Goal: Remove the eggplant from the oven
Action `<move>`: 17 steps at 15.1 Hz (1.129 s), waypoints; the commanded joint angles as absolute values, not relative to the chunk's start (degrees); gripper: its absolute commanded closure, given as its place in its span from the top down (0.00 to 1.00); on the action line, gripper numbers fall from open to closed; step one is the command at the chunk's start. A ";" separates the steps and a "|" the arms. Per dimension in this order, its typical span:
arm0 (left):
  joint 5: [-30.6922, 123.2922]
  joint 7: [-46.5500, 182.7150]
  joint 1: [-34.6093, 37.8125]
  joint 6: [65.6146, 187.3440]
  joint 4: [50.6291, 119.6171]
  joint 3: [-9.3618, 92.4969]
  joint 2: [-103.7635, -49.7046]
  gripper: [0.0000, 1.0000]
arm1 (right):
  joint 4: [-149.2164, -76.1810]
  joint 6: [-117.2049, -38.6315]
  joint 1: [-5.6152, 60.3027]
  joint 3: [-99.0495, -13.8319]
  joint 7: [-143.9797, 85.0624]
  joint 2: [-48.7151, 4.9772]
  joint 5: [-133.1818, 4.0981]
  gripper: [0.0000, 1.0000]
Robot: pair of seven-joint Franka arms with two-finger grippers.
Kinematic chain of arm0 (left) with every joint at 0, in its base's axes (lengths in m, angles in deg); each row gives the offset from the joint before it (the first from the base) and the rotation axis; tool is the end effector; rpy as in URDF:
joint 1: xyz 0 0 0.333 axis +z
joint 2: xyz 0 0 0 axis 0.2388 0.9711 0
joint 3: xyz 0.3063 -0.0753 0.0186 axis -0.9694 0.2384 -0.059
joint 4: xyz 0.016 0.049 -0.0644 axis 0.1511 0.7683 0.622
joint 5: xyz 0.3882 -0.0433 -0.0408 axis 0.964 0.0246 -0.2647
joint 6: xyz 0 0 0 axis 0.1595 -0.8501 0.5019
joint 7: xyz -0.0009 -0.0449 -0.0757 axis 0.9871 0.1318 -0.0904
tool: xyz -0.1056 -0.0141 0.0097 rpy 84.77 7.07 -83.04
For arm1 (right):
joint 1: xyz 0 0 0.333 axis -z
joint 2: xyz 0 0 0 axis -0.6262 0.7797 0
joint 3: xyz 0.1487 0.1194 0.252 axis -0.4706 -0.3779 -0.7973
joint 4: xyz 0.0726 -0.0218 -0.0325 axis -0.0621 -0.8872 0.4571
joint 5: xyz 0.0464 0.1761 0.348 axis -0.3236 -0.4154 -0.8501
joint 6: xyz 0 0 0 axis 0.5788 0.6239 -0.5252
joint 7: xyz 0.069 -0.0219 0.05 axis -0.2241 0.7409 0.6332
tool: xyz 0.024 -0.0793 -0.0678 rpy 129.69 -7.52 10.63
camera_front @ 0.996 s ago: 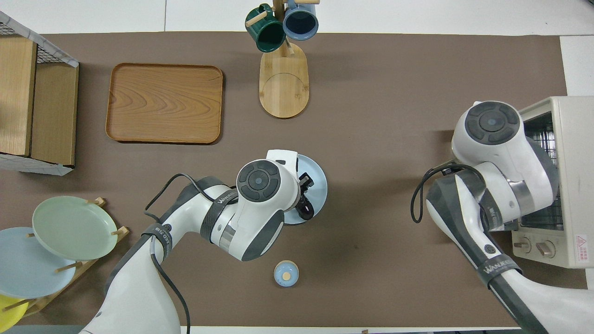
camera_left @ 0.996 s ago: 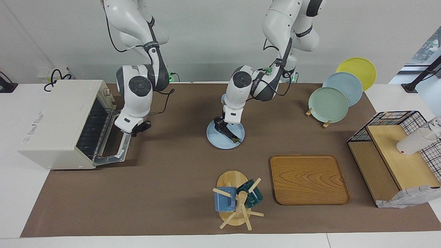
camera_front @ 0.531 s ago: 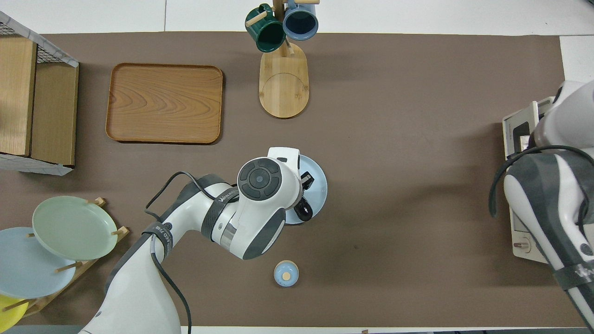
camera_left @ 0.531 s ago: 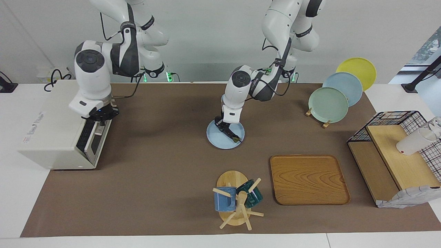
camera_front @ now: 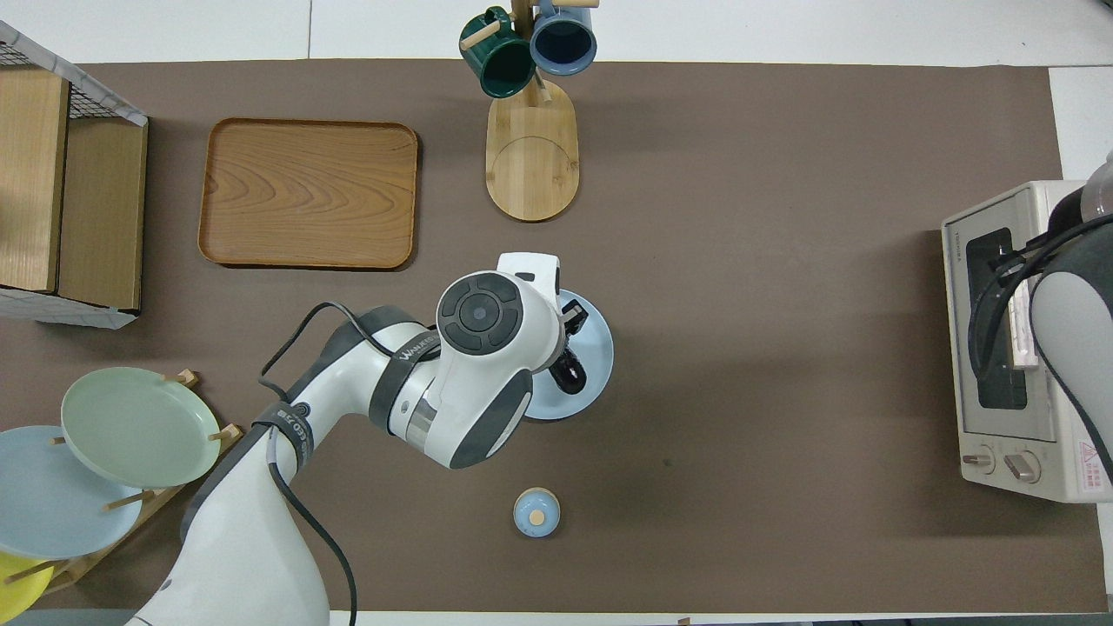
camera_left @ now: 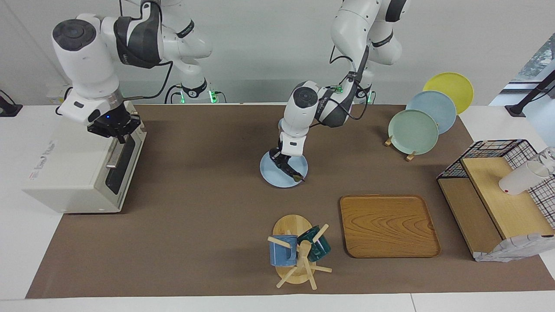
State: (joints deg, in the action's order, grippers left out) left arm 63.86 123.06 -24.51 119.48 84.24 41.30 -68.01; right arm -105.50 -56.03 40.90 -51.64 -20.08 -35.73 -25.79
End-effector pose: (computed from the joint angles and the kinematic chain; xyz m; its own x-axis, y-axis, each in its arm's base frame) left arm 0.4753 -0.4160 0.3420 0.8249 0.5579 -0.0912 0.5651 -0.8180 0.1074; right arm 0.5655 -0.0115 0.5678 0.9459 0.3142 -0.0814 0.3223 -0.9389 0.1207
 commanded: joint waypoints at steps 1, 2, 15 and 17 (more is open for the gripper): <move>66.43 116.40 -19.35 111.17 77.03 40.21 -67.99 0.00 | -105.36 -55.77 39.83 -51.88 -28.02 -34.66 -30.17 0.00; 66.43 112.53 -17.23 109.23 75.26 40.21 -67.72 0.00 | -105.10 -55.33 39.21 -51.88 -29.36 -34.66 -30.09 0.00; 66.60 59.69 7.13 106.92 57.84 40.21 -51.65 0.00 | -103.53 -51.57 37.12 -49.08 -29.63 -32.22 -30.18 1.00; 66.60 58.62 7.49 107.97 58.01 40.12 -51.20 0.00 | -100.97 -50.41 36.66 -48.27 -29.63 -32.29 -30.52 1.00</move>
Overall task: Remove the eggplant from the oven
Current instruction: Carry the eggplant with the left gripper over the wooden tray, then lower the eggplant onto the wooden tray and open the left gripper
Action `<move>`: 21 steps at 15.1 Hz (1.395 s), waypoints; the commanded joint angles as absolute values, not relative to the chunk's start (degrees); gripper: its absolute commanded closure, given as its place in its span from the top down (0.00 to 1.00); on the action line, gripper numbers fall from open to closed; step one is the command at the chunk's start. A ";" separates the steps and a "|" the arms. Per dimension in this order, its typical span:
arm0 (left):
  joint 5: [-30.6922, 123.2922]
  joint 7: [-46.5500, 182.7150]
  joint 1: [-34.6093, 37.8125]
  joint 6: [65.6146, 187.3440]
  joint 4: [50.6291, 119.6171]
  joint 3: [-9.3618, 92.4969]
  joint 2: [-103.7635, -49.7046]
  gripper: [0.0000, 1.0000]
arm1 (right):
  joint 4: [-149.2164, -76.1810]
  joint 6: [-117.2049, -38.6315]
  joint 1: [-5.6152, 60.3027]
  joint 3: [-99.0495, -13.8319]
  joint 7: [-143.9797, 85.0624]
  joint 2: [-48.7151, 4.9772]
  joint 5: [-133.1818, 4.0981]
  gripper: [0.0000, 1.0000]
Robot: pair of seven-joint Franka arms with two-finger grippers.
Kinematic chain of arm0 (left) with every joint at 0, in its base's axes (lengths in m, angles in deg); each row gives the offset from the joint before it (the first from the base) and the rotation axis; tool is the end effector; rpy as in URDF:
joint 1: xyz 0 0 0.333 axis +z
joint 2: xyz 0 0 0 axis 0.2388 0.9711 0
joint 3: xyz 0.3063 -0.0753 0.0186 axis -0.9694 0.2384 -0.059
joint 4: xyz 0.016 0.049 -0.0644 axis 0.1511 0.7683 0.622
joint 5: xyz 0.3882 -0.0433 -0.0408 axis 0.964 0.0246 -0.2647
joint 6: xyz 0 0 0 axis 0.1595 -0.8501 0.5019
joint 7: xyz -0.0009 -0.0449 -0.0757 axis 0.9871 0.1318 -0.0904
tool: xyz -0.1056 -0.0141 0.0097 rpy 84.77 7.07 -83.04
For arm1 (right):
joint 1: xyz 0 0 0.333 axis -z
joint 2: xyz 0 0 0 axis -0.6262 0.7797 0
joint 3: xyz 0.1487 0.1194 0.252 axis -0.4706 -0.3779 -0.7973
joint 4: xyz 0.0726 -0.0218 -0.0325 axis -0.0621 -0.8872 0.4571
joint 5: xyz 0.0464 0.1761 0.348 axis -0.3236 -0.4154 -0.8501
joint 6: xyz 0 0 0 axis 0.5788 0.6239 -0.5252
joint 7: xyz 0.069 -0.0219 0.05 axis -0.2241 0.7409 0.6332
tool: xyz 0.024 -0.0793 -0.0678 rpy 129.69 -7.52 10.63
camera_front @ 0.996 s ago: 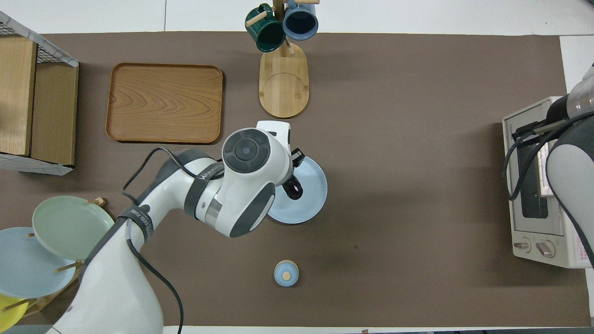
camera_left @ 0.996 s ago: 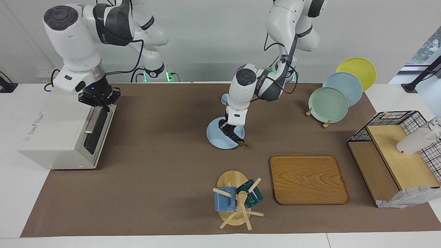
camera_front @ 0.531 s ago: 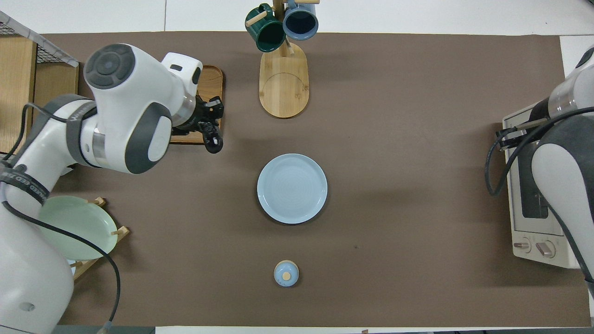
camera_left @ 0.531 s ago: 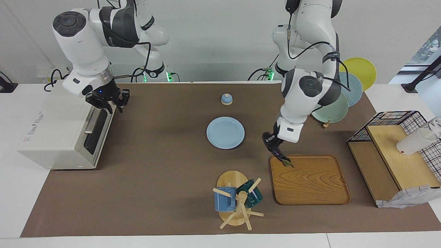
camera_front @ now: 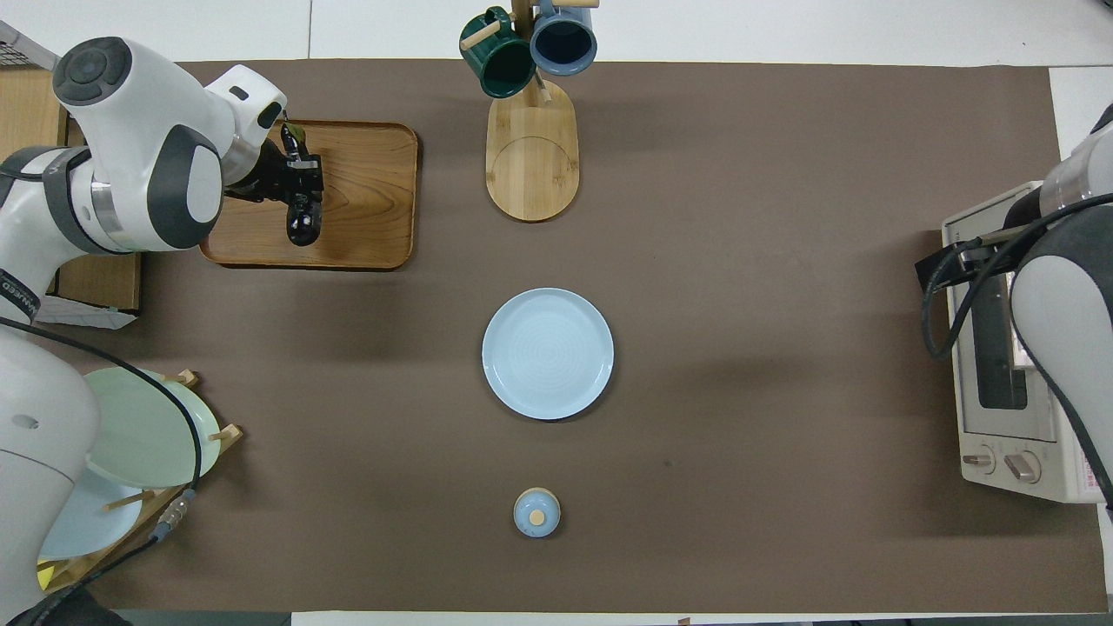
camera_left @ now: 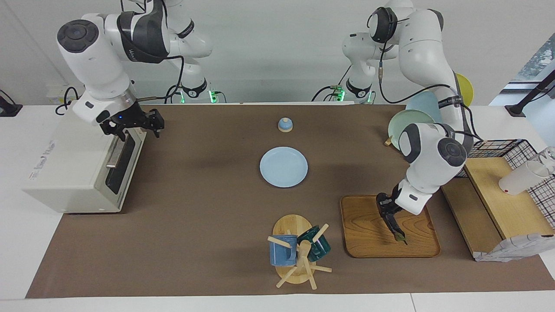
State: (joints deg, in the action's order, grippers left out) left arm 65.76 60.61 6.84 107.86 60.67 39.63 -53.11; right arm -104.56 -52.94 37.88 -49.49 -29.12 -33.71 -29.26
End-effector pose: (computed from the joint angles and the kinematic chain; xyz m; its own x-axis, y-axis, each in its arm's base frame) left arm 0.7039 -0.1024 0.3375 0.9987 0.0508 0.0083 0.0497 -0.9936 0.1011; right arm 0.5686 0.0029 0.5506 0.9779 0.1687 -0.1238 0.1774 -0.9821 0.0630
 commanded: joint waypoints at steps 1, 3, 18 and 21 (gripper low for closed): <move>66.78 58.70 7.49 109.28 58.28 40.12 -51.29 0.00 | -101.32 -50.23 36.83 -48.10 -29.55 -32.72 -31.13 1.00; 66.60 58.70 6.97 111.84 60.11 40.12 -51.46 0.00 | -101.58 -49.80 37.10 -48.01 -29.55 -33.78 -31.23 1.00; 66.16 59.58 8.37 103.86 60.74 39.77 -62.96 1.00 | -106.25 -49.71 37.36 -47.92 -29.02 -39.67 -31.40 1.00; 66.60 60.46 7.93 95.36 60.65 38.36 -69.02 1.00 | -103.18 -48.83 37.63 -47.92 -29.28 -38.36 -31.32 1.00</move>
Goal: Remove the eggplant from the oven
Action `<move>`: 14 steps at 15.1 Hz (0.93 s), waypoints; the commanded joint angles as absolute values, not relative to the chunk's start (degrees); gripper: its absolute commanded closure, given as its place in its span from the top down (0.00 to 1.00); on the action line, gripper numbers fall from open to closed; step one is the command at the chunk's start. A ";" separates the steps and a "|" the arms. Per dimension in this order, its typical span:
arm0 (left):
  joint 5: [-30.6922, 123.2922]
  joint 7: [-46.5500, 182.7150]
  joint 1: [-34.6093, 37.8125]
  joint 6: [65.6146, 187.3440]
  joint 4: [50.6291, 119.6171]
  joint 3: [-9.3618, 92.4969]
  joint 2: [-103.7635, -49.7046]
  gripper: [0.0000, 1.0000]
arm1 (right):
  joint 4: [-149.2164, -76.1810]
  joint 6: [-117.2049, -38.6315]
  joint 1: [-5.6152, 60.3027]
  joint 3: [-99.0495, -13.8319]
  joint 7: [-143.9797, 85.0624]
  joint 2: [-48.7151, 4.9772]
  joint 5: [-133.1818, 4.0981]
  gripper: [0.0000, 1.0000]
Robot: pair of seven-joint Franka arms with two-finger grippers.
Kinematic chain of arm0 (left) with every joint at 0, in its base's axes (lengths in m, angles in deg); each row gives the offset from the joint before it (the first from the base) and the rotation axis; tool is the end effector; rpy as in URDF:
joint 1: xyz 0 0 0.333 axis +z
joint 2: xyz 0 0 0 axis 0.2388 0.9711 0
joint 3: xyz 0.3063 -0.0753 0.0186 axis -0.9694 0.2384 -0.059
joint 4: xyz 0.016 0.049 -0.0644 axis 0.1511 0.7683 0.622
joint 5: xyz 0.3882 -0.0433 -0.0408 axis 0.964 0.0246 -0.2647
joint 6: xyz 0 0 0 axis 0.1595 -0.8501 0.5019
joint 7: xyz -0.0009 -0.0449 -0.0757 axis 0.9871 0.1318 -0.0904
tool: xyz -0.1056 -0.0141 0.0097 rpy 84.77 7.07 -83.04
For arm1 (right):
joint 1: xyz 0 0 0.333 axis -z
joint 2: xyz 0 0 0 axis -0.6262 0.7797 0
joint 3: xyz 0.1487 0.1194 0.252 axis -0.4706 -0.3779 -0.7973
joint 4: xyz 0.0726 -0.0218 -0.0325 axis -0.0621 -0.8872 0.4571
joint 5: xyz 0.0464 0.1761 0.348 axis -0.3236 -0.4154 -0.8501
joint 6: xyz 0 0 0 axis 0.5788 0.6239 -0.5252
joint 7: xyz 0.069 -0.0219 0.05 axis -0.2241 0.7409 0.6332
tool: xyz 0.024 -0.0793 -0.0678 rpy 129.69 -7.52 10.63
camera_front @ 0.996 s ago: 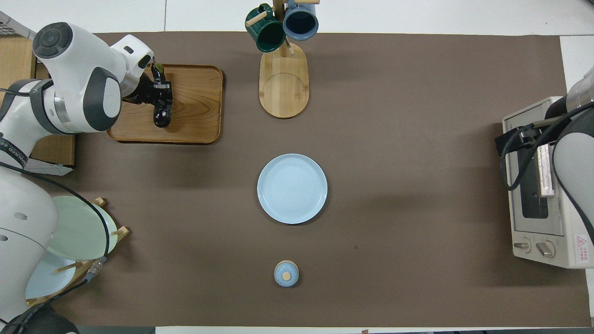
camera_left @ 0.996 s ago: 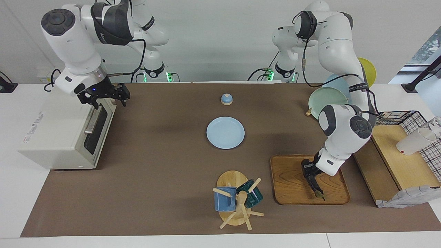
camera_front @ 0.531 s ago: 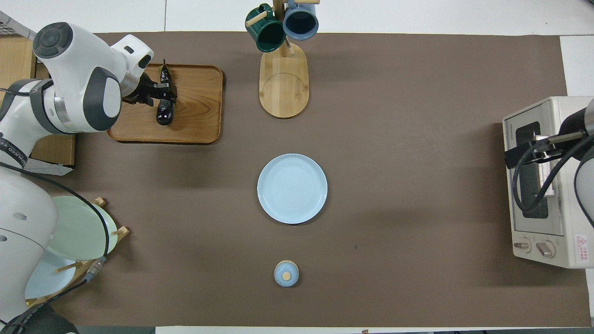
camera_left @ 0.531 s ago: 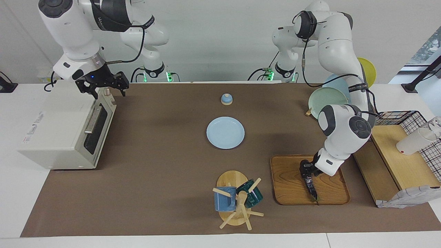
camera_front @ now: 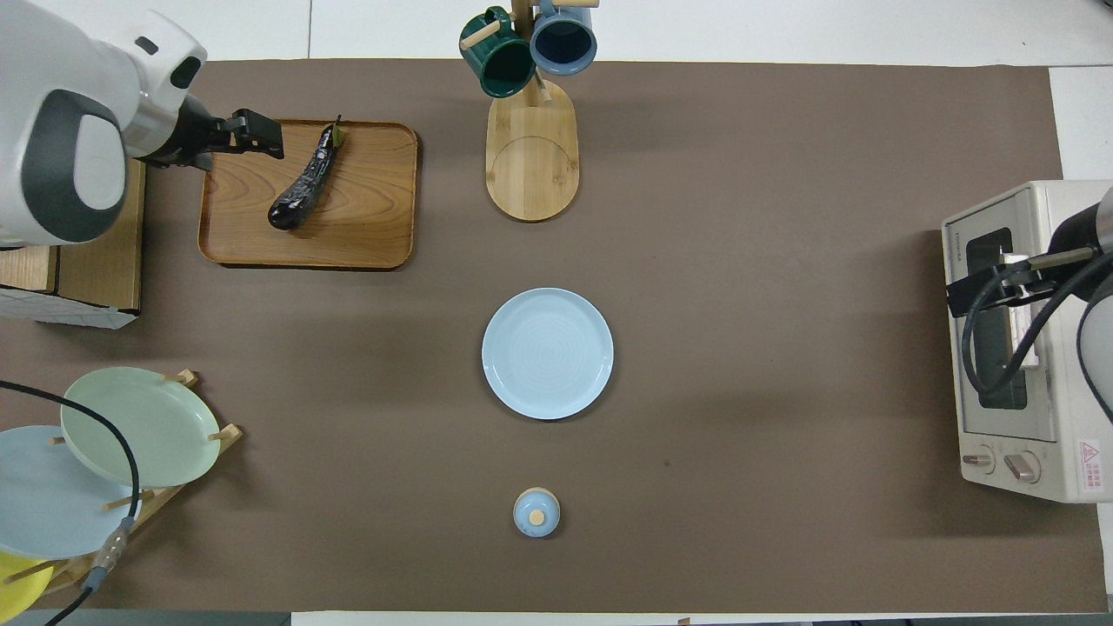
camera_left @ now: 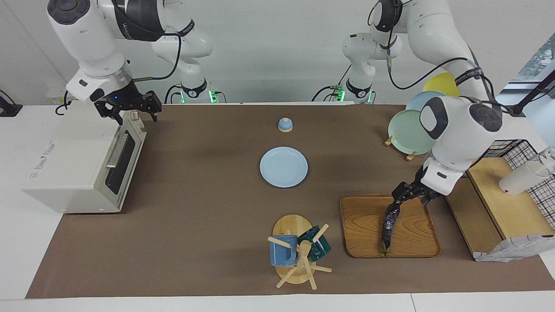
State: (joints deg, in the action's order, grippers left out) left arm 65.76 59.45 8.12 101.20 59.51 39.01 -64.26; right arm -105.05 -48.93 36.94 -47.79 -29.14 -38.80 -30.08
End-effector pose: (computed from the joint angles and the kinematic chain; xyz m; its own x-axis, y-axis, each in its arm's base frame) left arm 0.6844 -0.0795 0.4728 0.9928 0.0516 0.1085 0.0392 -0.9928 0.1134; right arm 0.5387 -0.0039 0.5904 0.9823 0.1504 -0.1114 0.1567 -0.9863 0.0508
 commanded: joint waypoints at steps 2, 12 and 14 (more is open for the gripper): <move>66.60 60.37 8.19 90.25 60.91 38.45 -73.59 1.00 | -100.54 -47.86 37.89 -47.92 -29.28 -37.30 -31.32 1.00; 66.60 60.11 10.29 79.33 75.68 40.72 -90.75 1.00 | -101.14 -47.24 37.45 -47.92 -29.37 -37.83 -31.40 1.00; 66.69 59.67 12.58 78.19 74.46 43.10 -89.96 1.00 | -101.14 -47.24 37.45 -47.92 -29.37 -37.83 -31.40 1.00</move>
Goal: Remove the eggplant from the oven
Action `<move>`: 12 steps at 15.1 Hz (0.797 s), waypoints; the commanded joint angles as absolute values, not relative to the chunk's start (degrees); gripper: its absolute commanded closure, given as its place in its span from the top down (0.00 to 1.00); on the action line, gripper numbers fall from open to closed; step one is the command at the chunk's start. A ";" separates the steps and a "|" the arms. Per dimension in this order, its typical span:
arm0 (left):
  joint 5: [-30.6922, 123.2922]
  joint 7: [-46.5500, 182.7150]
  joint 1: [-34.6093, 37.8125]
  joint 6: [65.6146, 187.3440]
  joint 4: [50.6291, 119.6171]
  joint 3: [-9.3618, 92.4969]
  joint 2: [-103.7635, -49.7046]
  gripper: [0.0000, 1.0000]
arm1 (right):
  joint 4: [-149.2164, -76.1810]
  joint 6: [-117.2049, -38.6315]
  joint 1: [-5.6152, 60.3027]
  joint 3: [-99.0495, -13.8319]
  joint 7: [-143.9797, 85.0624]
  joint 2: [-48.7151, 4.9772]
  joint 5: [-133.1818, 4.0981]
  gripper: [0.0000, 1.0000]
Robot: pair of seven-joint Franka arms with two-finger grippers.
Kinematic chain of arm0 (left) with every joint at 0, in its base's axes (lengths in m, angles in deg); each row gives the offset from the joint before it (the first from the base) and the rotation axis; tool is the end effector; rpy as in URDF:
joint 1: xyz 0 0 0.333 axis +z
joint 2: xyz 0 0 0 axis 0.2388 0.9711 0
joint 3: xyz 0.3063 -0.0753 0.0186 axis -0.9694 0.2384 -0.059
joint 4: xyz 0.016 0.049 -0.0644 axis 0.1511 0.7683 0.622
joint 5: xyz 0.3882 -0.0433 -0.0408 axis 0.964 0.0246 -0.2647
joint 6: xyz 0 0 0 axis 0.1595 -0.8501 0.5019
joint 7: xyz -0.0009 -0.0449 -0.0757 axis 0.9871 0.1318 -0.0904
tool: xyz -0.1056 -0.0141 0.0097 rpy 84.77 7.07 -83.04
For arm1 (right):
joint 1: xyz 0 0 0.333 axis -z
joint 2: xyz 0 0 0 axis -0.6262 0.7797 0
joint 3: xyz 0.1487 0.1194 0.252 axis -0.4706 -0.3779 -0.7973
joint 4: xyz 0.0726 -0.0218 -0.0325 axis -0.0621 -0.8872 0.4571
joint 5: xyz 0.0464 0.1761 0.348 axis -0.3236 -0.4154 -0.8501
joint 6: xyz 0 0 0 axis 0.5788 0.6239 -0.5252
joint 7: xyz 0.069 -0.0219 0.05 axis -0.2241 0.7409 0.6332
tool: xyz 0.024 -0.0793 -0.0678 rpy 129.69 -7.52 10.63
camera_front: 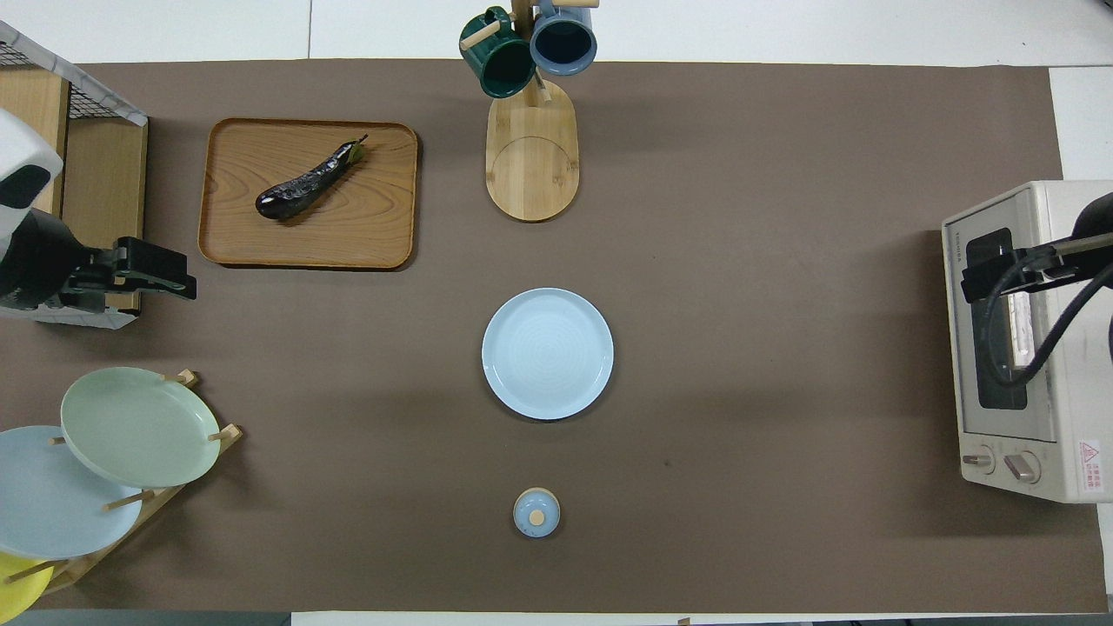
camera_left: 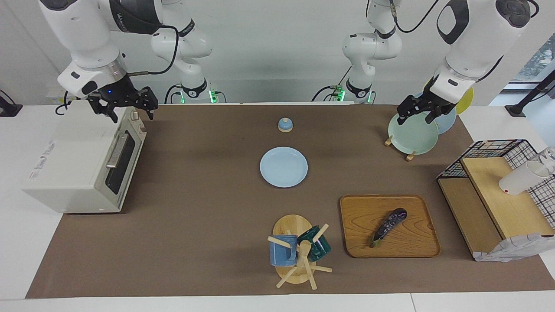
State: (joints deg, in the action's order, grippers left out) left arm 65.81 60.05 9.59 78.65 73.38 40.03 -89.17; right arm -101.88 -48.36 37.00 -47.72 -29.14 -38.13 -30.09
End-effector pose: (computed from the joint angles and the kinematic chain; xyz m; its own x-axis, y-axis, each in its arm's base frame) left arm 0.5338 -0.0643 0.5888 0.9955 0.0302 -0.0894 0.0381 -0.9955 0.0873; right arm 0.5435 -0.0051 0.6091 0.9860 0.1474 -0.0782 0.1520 -0.9868 0.0559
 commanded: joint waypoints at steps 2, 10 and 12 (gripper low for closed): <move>66.69 59.67 13.64 73.38 69.55 43.55 -88.21 1.00 | -101.14 -47.24 37.54 -47.92 -29.37 -37.83 -31.40 1.00; 66.69 59.23 14.44 72.26 69.18 44.34 -88.82 1.00 | -101.14 -47.24 37.54 -47.92 -29.46 -37.83 -31.40 1.00; 66.78 59.23 14.35 72.65 67.61 44.25 -88.38 1.00 | -101.14 -47.24 37.54 -47.92 -29.37 -37.83 -31.40 1.00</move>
